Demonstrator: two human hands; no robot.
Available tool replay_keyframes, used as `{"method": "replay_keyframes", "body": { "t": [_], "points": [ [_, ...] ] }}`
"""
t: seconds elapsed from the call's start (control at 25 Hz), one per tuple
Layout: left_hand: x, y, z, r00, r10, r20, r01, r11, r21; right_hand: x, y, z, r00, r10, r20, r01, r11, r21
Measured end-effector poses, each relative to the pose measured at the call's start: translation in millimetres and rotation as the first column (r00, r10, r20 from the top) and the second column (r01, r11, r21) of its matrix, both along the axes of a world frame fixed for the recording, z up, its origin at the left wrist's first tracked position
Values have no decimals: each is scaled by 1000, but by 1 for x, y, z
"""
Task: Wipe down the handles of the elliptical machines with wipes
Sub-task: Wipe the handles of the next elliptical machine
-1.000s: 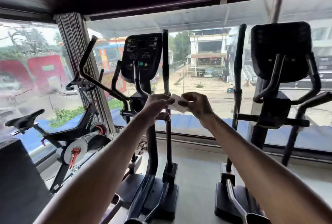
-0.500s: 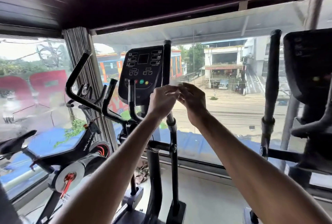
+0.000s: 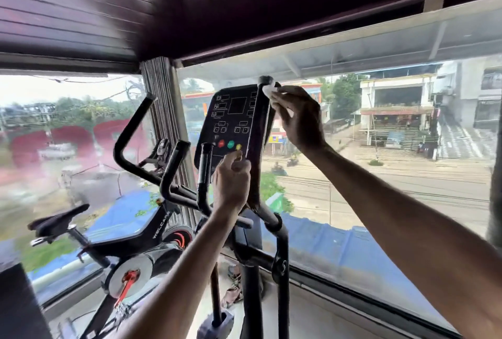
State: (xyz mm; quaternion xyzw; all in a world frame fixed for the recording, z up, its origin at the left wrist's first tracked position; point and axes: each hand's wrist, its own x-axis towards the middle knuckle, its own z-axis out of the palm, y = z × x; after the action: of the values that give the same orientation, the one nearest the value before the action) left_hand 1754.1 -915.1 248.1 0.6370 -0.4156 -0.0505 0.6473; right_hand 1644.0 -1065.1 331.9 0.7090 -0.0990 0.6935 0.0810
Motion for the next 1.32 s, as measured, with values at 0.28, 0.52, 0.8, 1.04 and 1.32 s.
{"method": "replay_keyframes", "body": {
  "t": [0.28, 0.52, 0.8, 1.04, 1.32],
  "points": [
    [-7, -20, -6, 987, 149, -65, -153, 986, -69, 18, -70, 26, 946, 6, -325, -63, 985, -163],
    [-16, -26, -7, 972, 208, -108, -219, 971, -99, 19, -87, 41, 931, 57, -361, -108, 987, -121],
    [-17, -21, -11, 973, 199, -113, -211, 972, -103, 15, -92, 56, 887, 107, -448, -186, 973, -135],
    [-19, -19, -12, 978, 156, -137, -171, 980, -103, 15, -89, 47, 898, 111, -426, -172, 979, -107],
    [-21, -16, -10, 979, 156, -131, -169, 981, -98, 19, -90, 35, 840, 118, -530, -247, 952, -179]
  ]
}}
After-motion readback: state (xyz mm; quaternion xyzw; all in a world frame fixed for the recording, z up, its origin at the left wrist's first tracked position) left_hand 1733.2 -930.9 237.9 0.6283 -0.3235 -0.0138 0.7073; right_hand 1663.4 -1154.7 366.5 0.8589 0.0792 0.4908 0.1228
